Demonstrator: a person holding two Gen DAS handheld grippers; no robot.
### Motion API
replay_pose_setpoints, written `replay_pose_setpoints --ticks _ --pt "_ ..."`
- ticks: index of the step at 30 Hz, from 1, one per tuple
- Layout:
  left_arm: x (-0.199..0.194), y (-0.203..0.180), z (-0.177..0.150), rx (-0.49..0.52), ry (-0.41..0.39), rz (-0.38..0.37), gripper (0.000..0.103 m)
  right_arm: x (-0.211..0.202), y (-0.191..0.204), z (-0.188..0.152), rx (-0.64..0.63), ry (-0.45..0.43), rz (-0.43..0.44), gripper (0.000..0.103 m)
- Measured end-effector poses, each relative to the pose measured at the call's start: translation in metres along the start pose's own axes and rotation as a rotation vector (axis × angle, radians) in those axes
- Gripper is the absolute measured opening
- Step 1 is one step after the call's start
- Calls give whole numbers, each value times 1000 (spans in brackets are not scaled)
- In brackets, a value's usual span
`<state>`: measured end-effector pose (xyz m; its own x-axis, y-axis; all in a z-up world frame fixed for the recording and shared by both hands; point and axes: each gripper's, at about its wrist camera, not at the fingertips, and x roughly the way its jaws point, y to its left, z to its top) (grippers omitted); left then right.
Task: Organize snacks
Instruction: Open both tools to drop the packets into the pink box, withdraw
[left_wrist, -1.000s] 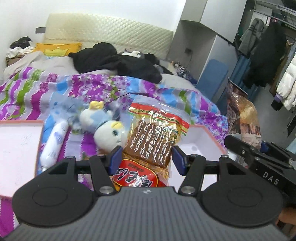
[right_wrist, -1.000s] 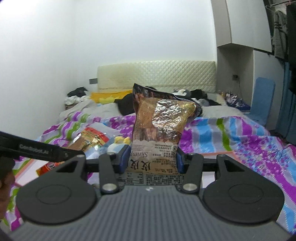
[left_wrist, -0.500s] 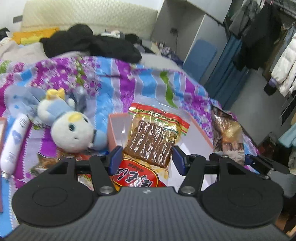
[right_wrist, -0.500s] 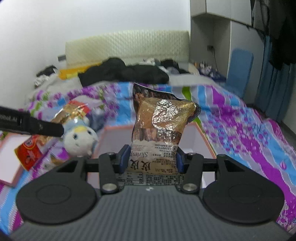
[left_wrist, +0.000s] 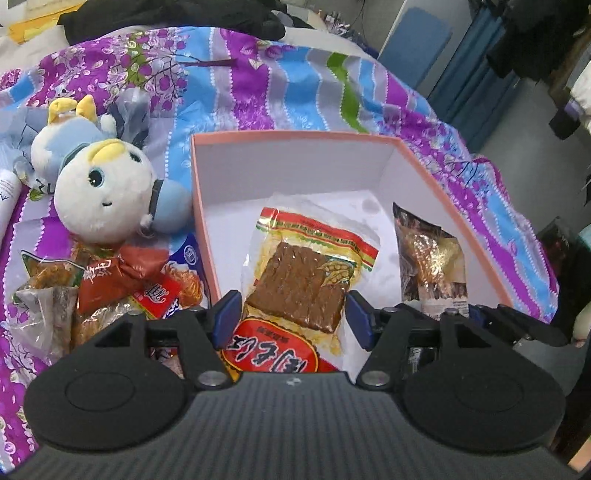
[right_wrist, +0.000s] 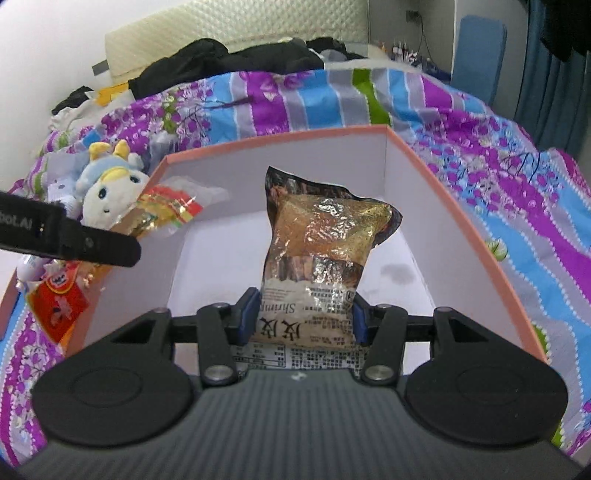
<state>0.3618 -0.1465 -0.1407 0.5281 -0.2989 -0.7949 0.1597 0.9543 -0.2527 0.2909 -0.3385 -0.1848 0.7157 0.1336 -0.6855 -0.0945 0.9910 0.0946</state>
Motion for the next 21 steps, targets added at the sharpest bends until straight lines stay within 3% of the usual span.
replay_pose_setpoints --ticks 2,5,6,13,21 --pt "1 3 -1 -8 0 -9 80 2 -2 0 2 6 4 57" --pt "-6 10 -3 -34 -11 -28 81 -2 0 1 4 1 13 76" --pt "-10 11 -3 -36 -15 -34 81 -4 1 1 6 -5 15 77" --pt "-51 10 -6 -22 -78 -39 81 -26 -1 5 65 -48 17 77" --pt "-115 5 -9 18 -179 -61 81 -70 12 23 37 -142 9 77"
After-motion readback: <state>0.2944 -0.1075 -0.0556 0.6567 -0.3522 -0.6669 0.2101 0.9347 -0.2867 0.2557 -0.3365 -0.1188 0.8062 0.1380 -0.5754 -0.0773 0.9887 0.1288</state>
